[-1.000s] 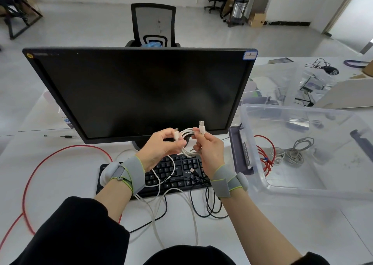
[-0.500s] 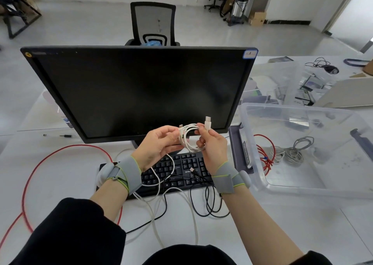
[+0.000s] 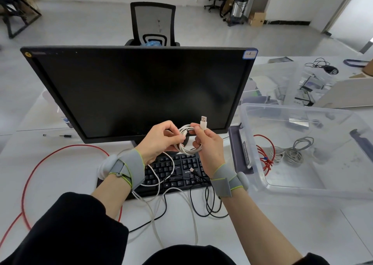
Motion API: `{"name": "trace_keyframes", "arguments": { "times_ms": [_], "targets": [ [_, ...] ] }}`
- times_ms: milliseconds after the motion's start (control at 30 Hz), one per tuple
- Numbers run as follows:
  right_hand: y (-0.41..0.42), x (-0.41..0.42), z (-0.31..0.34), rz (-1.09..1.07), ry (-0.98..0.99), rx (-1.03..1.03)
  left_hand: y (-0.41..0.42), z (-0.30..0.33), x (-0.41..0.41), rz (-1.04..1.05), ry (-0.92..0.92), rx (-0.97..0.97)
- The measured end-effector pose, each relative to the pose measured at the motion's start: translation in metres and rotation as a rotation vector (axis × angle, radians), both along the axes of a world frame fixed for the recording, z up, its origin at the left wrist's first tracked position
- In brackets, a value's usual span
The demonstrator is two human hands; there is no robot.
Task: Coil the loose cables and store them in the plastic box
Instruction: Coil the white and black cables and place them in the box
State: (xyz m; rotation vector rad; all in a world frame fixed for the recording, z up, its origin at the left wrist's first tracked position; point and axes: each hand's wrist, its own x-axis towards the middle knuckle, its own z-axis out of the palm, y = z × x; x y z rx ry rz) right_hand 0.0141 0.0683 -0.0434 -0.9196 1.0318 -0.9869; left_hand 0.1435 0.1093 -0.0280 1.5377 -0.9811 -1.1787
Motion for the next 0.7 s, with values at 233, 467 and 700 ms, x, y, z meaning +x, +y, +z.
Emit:
{"name": "trace_keyframes", "arguments": {
  "times_ms": [233,467,700],
  "targets": [
    [0.0046,0.0003,-0.0001,0.041,0.023,-0.052,-0.0028,0.0060,0.0005,-0.094,-0.048,0.137],
    [0.0034,-0.0026,0.0003,0.069,0.111,-0.125,-0.0032,0.0072,0.0002,-0.162,-0.025,0.192],
    [0.0041,0.0051,0.0020,0.140,0.142,-0.215,-0.0037,0.0039,0.0057,-0.047,-0.119,0.268]
  ]
}}
